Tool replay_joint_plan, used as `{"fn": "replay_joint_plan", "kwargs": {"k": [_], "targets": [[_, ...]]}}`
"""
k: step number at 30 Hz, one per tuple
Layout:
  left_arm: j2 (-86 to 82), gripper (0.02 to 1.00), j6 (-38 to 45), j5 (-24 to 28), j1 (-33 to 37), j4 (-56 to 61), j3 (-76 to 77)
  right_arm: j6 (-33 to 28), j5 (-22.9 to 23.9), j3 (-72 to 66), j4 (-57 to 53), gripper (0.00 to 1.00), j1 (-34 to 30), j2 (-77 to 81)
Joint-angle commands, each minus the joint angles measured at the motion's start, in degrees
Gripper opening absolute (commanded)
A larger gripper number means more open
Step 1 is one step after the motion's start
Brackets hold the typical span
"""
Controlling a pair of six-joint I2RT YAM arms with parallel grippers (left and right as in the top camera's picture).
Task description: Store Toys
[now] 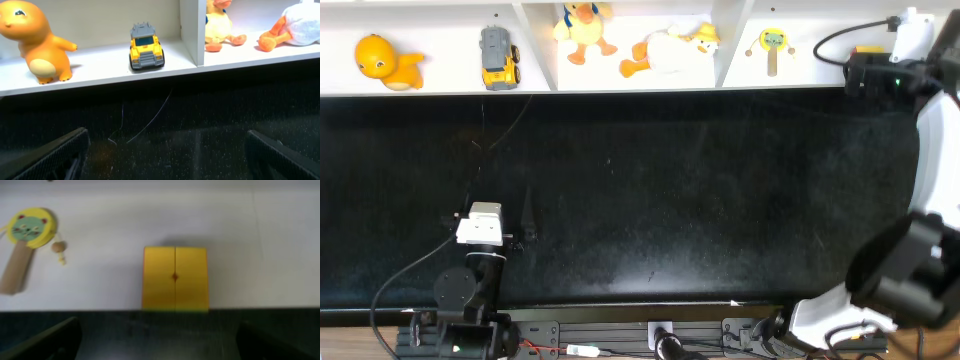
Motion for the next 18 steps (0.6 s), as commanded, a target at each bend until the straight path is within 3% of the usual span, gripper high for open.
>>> {"fn": "replay_joint_plan", "kwargs": {"k": [1, 5, 11, 14, 18], "targets": [[-0.59, 0.998, 0.85, 0.79, -0.22, -0.09, -0.11, 0.26, 3.10, -10.12, 1.09, 0.998, -0.48, -9.57], [-0.59, 0.998, 0.83, 0.79, -0.22, -0.09, -0.11, 2.19, 4.63, -24.04, 7.74, 0.996, 0.94, -19.98], [-0.59, 0.998, 0.83, 0.79, -0.22, -0.09, -0.11, 12.11, 15.80, -41.62, 18.08, 0.998, 12.92, -35.28], [-0.59, 0.996, 0.83, 0.79, -0.22, -0.09, -0.11, 12.33, 16.68, -50.80, 21.51, 0.998, 20.09, -45.64], [-0.59, 0.998, 0.83, 0.79, -0.22, -0.09, -0.11, 17.53, 16.87, -63.14, 27.87, 0.998, 22.73, -61.59]]}}
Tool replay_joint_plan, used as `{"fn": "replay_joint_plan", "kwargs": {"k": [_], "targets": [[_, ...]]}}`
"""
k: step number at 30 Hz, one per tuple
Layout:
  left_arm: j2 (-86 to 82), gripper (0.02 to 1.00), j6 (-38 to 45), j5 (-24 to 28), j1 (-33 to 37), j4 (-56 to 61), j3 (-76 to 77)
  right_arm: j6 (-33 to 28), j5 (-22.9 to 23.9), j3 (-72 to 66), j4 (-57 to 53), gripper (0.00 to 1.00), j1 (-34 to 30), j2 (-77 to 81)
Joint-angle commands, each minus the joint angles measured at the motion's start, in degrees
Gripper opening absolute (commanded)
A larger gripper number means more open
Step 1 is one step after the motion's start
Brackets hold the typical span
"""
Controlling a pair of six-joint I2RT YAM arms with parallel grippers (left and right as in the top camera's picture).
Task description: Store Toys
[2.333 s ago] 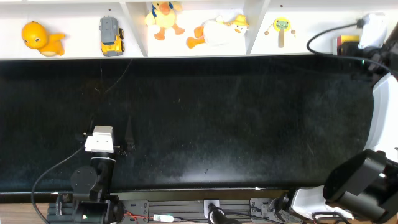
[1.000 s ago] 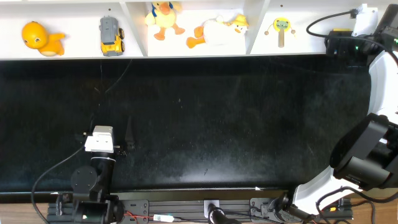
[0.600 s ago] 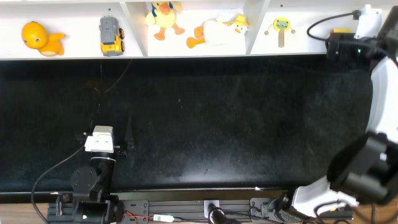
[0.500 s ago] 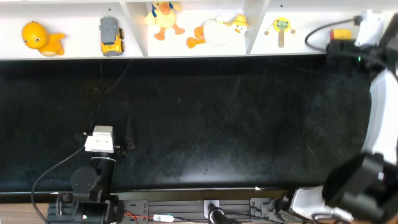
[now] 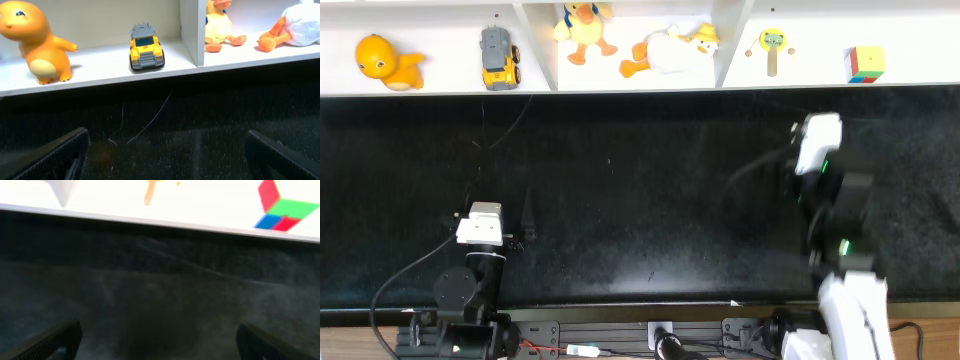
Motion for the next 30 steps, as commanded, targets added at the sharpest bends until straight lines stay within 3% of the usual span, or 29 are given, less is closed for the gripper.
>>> {"fn": "replay_joint_plan", "kwargs": {"k": [1, 6, 10, 16, 20, 30], "targets": [[-0.57, 0.998, 0.85, 0.76, -0.22, -0.07, -0.11, 7.50, 2.84, -12.02, 6.36, 0.998, 1.11, -16.68], [-0.57, 0.998, 0.83, 0.76, -0.22, -0.07, -0.11, 7.69, 2.29, -23.43, 14.73, 0.998, 1.11, -34.67], [-0.57, 0.998, 0.85, 0.76, -0.22, -0.07, -0.11, 7.69, -1.03, -27.45, 14.91, 0.998, 1.14, -41.75], [-0.57, 0.998, 0.85, 0.76, -0.22, -0.07, -0.11, 7.87, -0.94, -32.06, 15.32, 0.998, 1.18, -49.55], [-0.57, 0.996, 0.83, 0.76, -0.22, -0.07, -0.11, 7.91, -3.50, -32.39, 16.15, 0.998, 1.75, -50.16], [-0.57, 0.998, 0.83, 0.76, -0.22, -0.07, -0.11, 7.85, -2.91, -32.39, 16.15, 0.998, 4.90, -50.14]]}}
